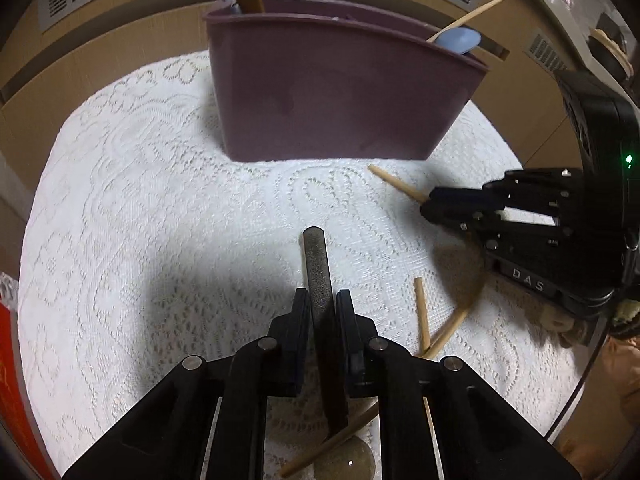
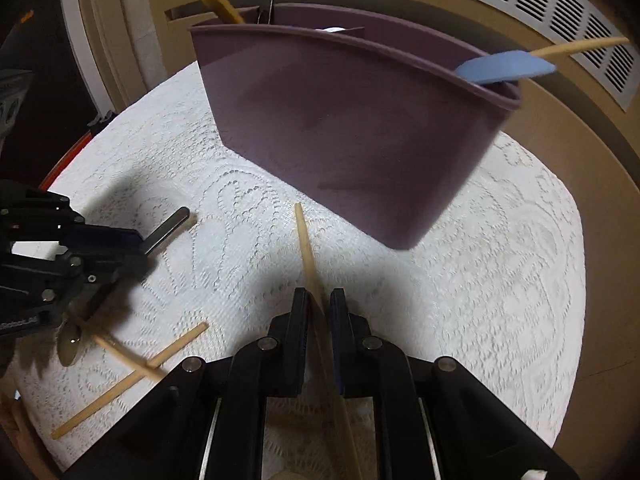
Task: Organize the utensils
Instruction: 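Grasp the black-handled metal spoon with the left tool while the right tool grasps a chopstick, then lift the spoon and chopstick, regrip the spoon handle with the left tool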
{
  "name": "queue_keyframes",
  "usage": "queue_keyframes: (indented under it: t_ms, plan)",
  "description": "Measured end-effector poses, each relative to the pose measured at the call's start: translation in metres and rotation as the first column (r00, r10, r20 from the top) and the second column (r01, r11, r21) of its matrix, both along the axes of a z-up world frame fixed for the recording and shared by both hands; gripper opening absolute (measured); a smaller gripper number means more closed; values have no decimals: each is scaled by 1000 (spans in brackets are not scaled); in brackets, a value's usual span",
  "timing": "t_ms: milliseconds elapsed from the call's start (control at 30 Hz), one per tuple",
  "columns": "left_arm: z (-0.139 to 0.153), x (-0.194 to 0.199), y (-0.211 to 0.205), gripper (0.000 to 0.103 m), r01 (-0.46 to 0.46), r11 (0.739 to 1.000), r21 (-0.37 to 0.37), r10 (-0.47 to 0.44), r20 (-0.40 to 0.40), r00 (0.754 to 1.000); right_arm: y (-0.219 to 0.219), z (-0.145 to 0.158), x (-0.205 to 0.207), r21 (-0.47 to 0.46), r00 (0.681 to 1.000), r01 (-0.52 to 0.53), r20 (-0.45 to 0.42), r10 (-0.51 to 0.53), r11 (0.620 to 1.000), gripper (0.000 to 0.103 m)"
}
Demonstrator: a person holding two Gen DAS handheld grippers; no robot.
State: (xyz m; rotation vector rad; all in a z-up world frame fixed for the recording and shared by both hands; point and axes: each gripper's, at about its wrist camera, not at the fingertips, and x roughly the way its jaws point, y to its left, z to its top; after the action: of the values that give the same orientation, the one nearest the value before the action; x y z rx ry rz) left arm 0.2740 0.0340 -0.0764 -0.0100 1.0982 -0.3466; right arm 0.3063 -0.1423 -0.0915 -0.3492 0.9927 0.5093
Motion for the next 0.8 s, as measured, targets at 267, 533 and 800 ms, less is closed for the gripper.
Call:
queue_keyframes:
  t_ms: [267, 533, 800]
  plan:
    - [-5, 3, -8, 14, -2, 1000, 22, 2, -14, 1000, 5, 1, -1, -11, 999, -19, -28, 19, 1000, 9]
    - [-7, 23, -26, 15, 1, 999, 33, 1, -42, 999, -18, 7, -20, 110, 996, 6, -85, 3, 994, 9]
    - [-8, 26, -45, 13, -2, 996, 86, -2, 56, 998, -40, 28, -32, 189, 998, 49, -54, -40, 981, 9]
